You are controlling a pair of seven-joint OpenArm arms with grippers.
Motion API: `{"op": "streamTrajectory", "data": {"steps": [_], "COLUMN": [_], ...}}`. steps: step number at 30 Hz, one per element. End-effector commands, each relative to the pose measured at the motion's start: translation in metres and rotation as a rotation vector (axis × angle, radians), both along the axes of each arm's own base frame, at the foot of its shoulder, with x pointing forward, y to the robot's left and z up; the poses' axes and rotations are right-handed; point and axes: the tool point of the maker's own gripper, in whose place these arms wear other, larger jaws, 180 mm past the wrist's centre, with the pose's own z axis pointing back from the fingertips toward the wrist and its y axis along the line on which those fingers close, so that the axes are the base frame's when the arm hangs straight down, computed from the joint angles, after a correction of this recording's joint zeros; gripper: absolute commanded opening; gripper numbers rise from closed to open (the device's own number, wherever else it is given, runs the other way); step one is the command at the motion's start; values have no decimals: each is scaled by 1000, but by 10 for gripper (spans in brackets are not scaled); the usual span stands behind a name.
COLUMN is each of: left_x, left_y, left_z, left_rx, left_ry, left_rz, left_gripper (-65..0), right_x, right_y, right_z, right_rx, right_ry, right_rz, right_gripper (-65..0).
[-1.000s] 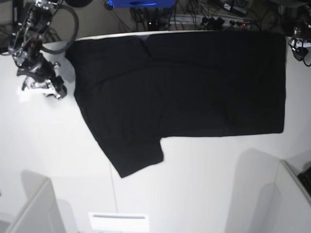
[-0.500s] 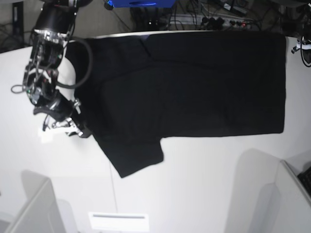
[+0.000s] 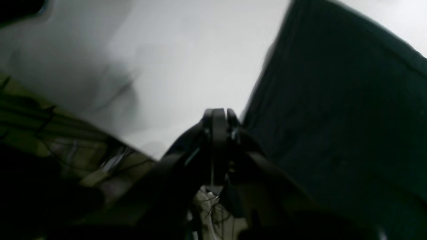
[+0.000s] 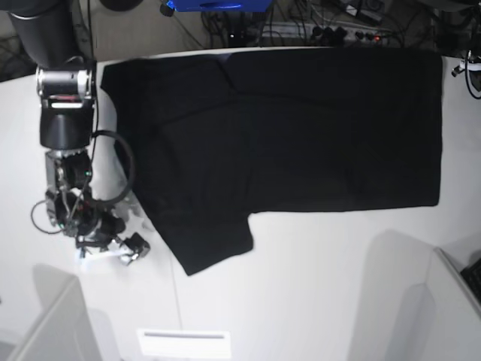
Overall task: Fold the T-shirt properly
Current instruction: 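Release and move the right gripper to the sleeve hem corner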
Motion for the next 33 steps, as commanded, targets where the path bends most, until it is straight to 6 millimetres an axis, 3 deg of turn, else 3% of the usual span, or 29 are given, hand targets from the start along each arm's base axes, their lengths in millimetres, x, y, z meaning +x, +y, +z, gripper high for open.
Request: {"op": "streamTrajectory", "data": {"steps": [1,3,8,15,19,29,33], "left_x": [6,6,5,5,5,5,5], "left_y": [4,4,4,4,4,4,4], "left_z": [13,13,13,13,13,12,12], "left_rx": [34,34,34,32,32,31,31], "left_ry": [-32,-32,-31,-31,-31,-30,-30], "left_rz": [-18,-18,-16,-15,-15,-14,-14], "left_gripper": [-650,-650,-650,-650,-650,-650,-650], "right_x": [25,32,37,33,28,18,13], "right_y": [0,-8,3,36,44,50,51], "right_z": [22,12,0,-7,-13,-25,-30], "right_rx": [-36,-137,-235,-211,-200,-189,-186], "right_ry": [-86,-93,-86,-86,-75,-52,-40], "right_rz": [26,48,126,209,220,227,229], "right_gripper": [-162,-162,-162,-182,-230,-240,-324]}}
